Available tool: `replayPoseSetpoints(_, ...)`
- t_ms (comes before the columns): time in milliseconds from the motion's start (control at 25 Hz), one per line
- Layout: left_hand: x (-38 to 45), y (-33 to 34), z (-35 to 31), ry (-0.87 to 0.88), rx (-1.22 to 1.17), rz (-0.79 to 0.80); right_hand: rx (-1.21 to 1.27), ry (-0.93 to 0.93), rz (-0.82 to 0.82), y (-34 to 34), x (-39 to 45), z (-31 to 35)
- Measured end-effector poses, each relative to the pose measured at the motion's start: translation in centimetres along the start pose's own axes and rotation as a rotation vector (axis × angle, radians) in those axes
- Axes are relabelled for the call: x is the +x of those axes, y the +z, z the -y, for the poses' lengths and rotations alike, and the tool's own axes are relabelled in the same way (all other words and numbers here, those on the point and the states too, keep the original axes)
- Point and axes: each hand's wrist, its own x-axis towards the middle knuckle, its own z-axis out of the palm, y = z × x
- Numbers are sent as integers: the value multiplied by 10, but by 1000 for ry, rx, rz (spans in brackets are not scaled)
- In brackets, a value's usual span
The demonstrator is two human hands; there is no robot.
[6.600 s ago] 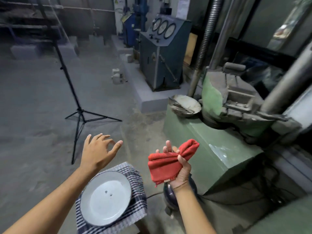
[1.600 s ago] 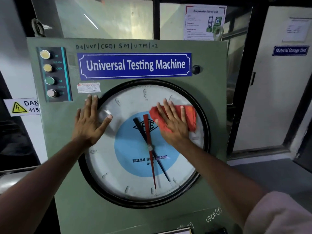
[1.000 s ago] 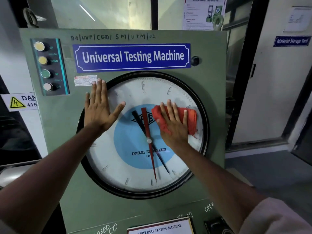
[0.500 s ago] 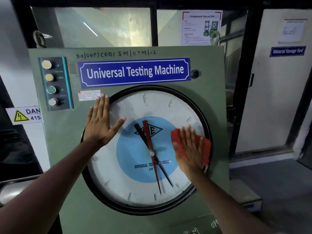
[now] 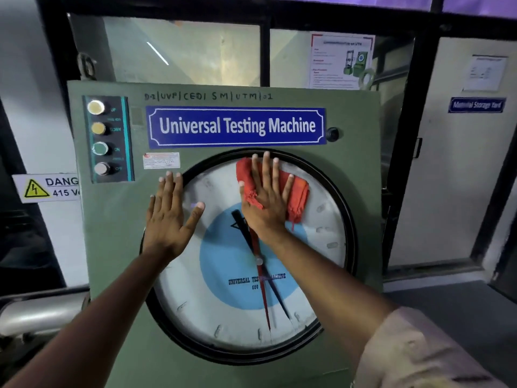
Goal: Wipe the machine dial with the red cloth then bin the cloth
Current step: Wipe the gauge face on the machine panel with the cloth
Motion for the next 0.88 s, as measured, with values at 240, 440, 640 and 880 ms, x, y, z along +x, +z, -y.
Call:
replayPoseSetpoints(240, -37, 18, 20, -106, -22, -125, -168, -309, 31, 7, -4, 29)
replayPoseSetpoints(440, -30, 22, 14, -109, -19, -151, -412, -860, 91, -2, 18, 22)
replayPoseSetpoints(640, -6, 13, 2, -65, 40, -122, -318, -458, -3, -16, 34, -28)
replayPoseSetpoints(880, 47, 8, -35, 98, 163, 6, -33, 246, -107, 9, -57, -82)
